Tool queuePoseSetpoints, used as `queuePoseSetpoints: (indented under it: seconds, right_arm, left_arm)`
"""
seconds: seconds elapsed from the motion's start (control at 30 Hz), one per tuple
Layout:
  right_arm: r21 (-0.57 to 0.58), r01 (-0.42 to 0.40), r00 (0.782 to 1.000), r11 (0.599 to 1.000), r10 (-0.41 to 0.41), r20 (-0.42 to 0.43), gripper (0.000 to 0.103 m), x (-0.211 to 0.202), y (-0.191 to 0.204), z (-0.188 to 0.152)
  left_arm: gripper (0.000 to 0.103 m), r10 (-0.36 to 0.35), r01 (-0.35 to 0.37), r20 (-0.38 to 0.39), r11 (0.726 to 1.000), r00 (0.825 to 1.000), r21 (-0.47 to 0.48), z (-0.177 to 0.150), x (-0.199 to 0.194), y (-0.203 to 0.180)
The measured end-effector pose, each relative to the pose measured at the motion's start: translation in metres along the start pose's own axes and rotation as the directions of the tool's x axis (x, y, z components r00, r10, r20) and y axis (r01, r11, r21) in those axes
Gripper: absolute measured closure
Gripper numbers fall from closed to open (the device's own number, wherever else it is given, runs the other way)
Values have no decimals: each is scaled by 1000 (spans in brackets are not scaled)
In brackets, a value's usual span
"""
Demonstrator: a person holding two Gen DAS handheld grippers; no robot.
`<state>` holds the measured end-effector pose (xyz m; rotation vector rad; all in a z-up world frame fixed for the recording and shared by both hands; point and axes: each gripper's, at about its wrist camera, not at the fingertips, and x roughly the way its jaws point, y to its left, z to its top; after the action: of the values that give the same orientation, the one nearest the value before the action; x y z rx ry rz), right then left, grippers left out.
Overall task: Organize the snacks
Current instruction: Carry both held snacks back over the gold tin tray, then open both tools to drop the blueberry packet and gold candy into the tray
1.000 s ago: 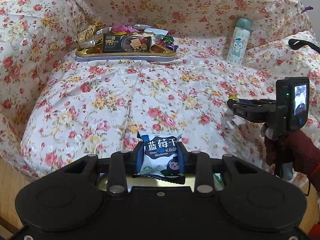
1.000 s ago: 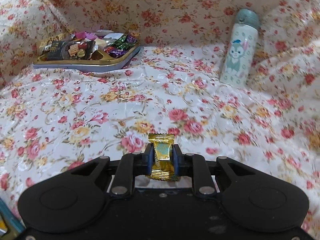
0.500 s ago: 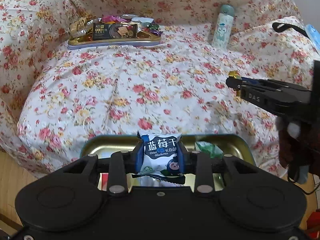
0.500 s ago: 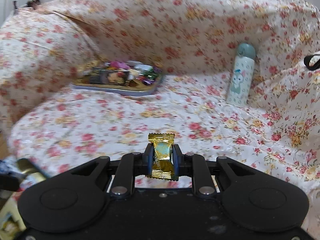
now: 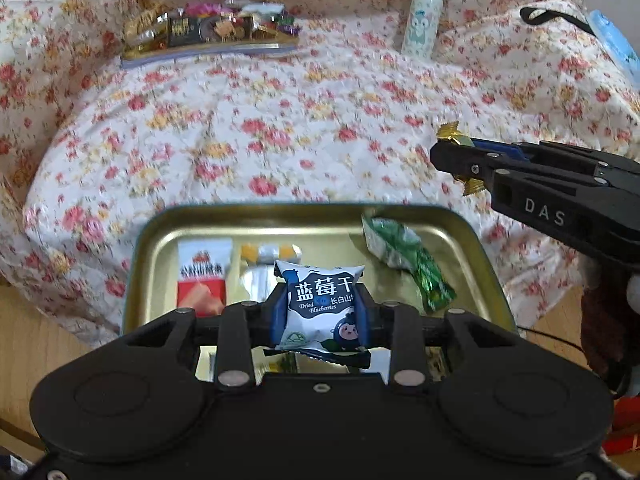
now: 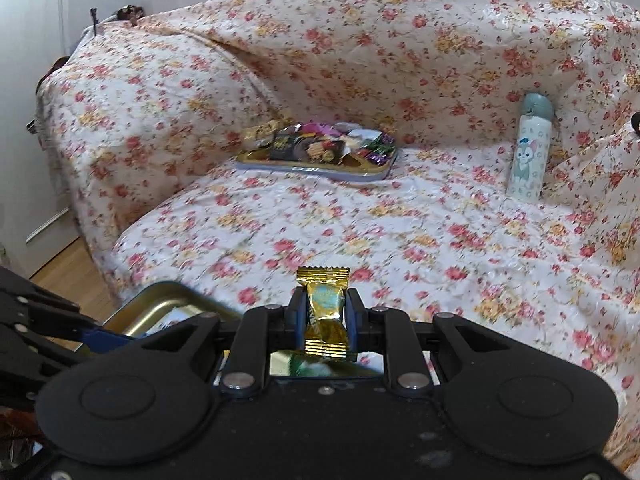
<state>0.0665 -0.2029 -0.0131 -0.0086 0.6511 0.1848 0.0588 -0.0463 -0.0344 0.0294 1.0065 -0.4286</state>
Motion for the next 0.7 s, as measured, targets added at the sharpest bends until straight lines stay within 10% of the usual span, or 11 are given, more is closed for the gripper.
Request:
queuePoseSetpoints:
  seconds: [0.7]
  right_arm:
    - [23, -57, 989, 998, 60, -135, 83, 4, 14, -29]
  left_arm:
    - [55, 28, -27, -94, 1000, 995, 5, -26, 10, -2]
